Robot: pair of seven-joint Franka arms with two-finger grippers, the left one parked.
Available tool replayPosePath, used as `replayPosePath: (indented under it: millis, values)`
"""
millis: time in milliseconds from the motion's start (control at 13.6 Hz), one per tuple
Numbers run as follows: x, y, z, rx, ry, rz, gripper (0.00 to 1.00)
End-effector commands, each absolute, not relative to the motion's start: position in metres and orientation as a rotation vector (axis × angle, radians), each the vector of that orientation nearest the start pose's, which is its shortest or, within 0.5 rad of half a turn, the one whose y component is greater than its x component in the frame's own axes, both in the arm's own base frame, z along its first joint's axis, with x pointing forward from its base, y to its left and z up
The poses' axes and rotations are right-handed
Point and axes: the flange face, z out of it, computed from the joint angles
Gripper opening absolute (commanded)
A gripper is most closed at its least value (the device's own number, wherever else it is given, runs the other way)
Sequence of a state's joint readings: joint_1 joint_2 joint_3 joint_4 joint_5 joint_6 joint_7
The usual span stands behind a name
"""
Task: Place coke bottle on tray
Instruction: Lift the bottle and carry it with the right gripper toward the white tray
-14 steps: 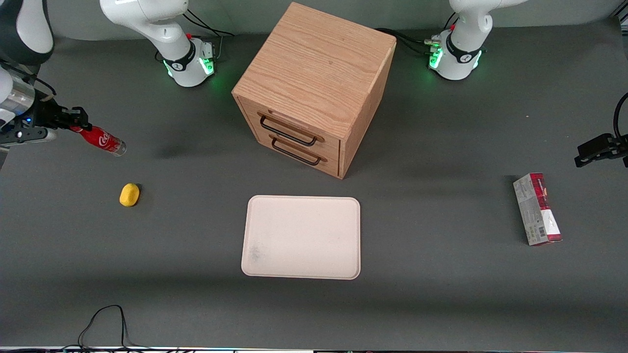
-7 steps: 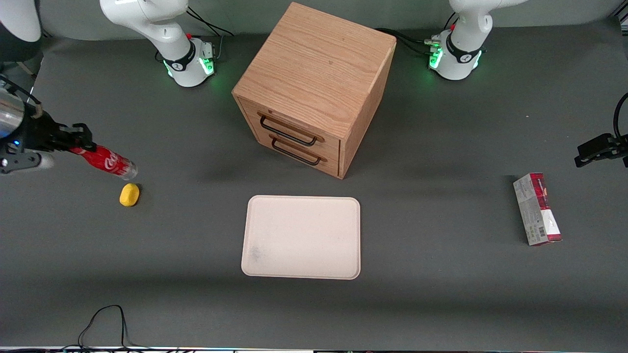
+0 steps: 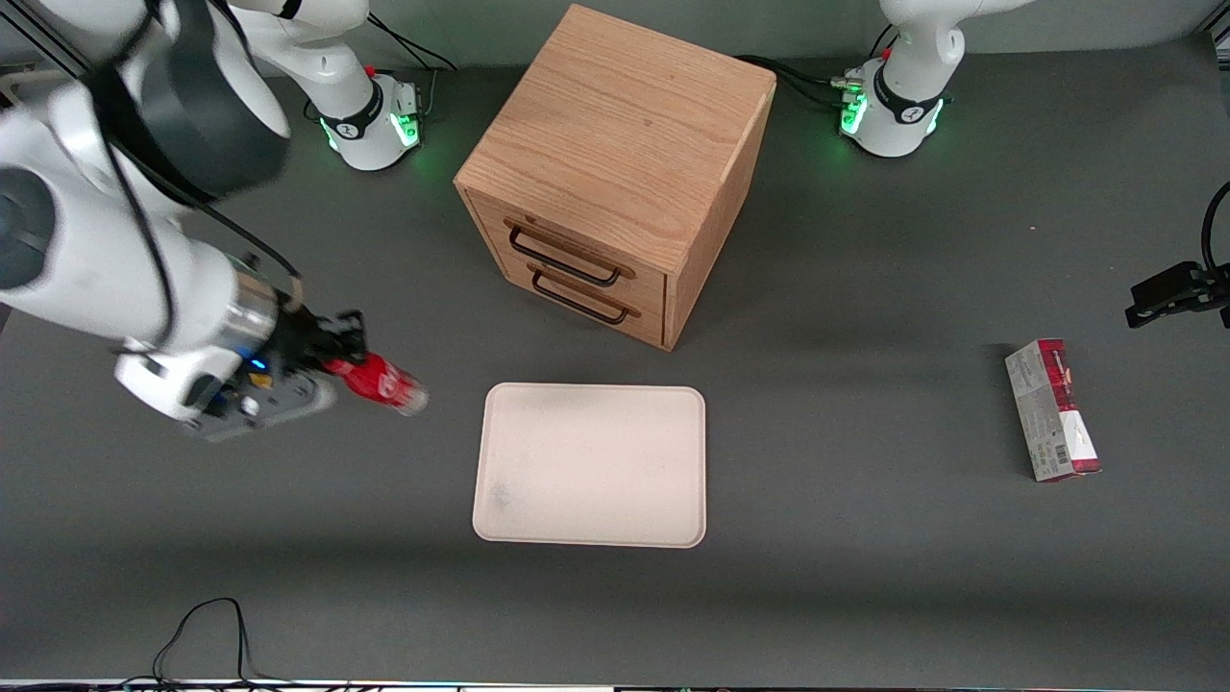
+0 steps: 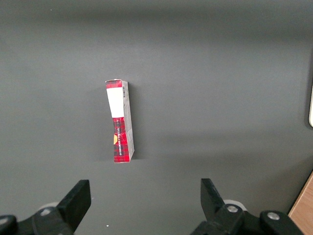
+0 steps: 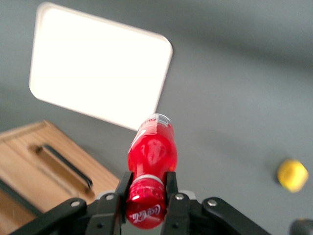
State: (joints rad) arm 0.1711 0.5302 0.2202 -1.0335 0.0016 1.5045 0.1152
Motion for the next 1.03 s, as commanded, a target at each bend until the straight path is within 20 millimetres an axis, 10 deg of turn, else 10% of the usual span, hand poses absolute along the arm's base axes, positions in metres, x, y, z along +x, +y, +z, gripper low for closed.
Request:
replayPosePath:
  millis: [0,440,954]
  values:
    - [0.685,0.262,0.5,-3.022,-0.4,0.018,0.12]
    - [0.718,0.294,0.391,-3.072,-0.393,-0.105,0.19]
    - [0.723,0.294,0.342,-3.081,-0.367,-0.135,0.26]
